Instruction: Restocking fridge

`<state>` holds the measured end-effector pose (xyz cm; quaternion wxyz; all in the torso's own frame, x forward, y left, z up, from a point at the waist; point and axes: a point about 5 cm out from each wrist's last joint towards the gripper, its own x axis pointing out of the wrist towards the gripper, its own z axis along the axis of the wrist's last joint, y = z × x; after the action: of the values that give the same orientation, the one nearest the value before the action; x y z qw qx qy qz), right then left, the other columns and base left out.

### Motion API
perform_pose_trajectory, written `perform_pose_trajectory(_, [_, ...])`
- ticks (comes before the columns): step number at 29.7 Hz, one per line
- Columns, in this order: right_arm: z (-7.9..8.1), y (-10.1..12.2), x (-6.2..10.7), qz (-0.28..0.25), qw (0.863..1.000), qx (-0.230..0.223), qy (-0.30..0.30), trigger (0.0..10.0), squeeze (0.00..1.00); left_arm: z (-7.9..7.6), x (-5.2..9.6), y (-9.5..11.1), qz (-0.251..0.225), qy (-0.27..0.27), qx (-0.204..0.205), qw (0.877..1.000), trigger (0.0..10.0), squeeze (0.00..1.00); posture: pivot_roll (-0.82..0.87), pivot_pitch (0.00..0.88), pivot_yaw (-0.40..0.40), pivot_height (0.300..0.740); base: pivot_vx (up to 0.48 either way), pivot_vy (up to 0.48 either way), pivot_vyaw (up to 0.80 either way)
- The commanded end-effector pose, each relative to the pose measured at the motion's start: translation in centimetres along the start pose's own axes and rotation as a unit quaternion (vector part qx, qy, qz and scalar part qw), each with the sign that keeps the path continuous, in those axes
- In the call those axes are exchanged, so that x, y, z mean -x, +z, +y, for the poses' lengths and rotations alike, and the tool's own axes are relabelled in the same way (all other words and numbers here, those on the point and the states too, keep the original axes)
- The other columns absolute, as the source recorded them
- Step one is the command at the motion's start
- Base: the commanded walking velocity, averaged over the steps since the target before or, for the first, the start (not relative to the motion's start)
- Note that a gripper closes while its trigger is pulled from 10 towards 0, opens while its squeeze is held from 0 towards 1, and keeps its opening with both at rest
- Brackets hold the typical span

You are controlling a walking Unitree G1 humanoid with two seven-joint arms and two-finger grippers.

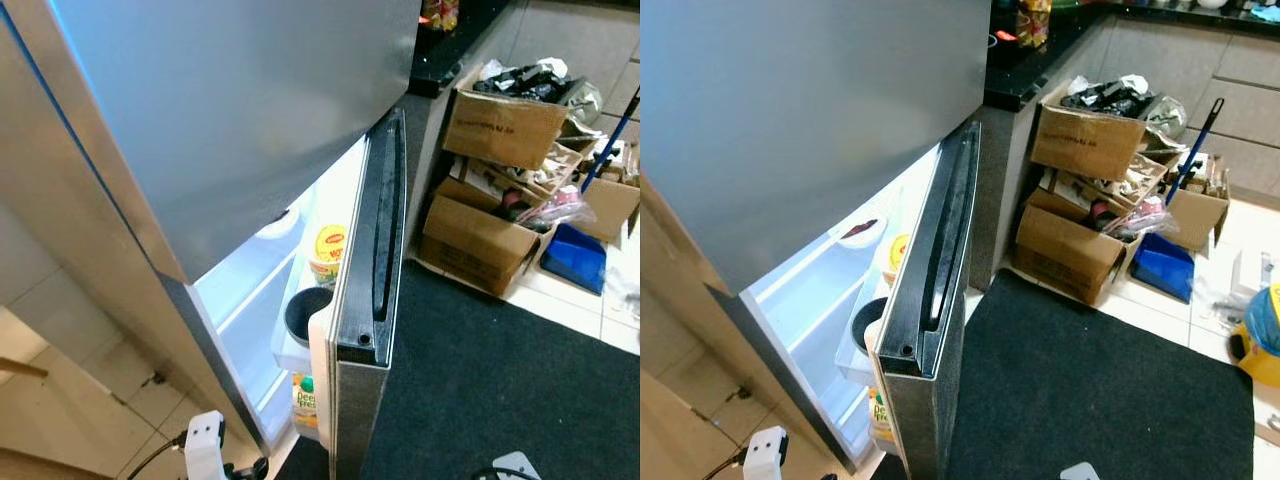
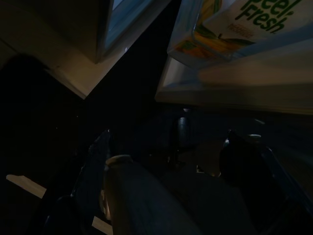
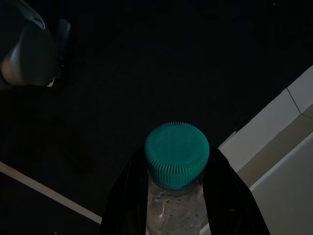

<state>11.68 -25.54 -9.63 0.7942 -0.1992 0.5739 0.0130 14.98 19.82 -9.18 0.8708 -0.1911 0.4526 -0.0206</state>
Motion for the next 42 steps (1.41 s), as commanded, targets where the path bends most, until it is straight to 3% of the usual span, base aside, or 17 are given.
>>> perform_pose_trajectory(1, [0.0, -0.5, 0.0, 0.009, 1.000, 0.005, 0.002, 10.0, 0.00, 0.2, 0.1, -0.4, 0.004, 0.009, 0.007, 1.000, 10.0, 0.00, -0.04, 0.043, -0.008, 0.740, 0.000, 0.000, 0.00])
perform_pose_trajectory(6, [0.0, -0.5, 0.0, 0.008, 1.000, 0.004, 0.002, 10.0, 0.00, 0.1, -0.1, 0.4, -0.016, 0.014, 0.031, 0.999, 10.0, 0.00, -0.04, 0.040, -0.006, 0.740, 0.000, 0.000, 0.00])
perform_pose_trajectory(11, [0.0, -0.4, 0.0, 0.007, 1.000, 0.004, 0.003, 10.0, 0.00, -1.8, -0.7, 1.1, -0.025, -0.063, 0.046, 0.997, 10.0, 0.00, -0.04, 0.042, -0.010, 0.740, 0.000, 0.000, 0.00])
perform_pose_trajectory(18, [-0.1, -0.3, 0.0, 0.006, 1.000, 0.003, 0.002, 10.0, 0.00, -1.8, -0.8, 1.2, -0.024, -0.046, 0.047, 0.998, 10.0, 0.00, -0.04, 0.037, -0.010, 0.740, 0.000, 0.000, 0.00])
perform_pose_trajectory(21, [-0.1, -0.2, 0.0, 0.004, 1.000, 0.002, 0.002, 10.0, 0.00, -1.5, -0.7, 0.3, -0.003, -0.028, 0.026, 0.999, 10.0, 0.00, -0.04, 0.036, -0.011, 0.740, 0.000, 0.000, 0.00])
perform_pose_trajectory(42, [0.0, -0.1, 0.0, 0.004, 1.000, 0.002, 0.004, 10.0, 0.00, -1.1, -0.4, -0.4, 0.008, -0.018, 0.020, 1.000, 10.0, 0.00, -0.04, 0.038, -0.011, 0.740, -0.383, 0.000, 0.00])
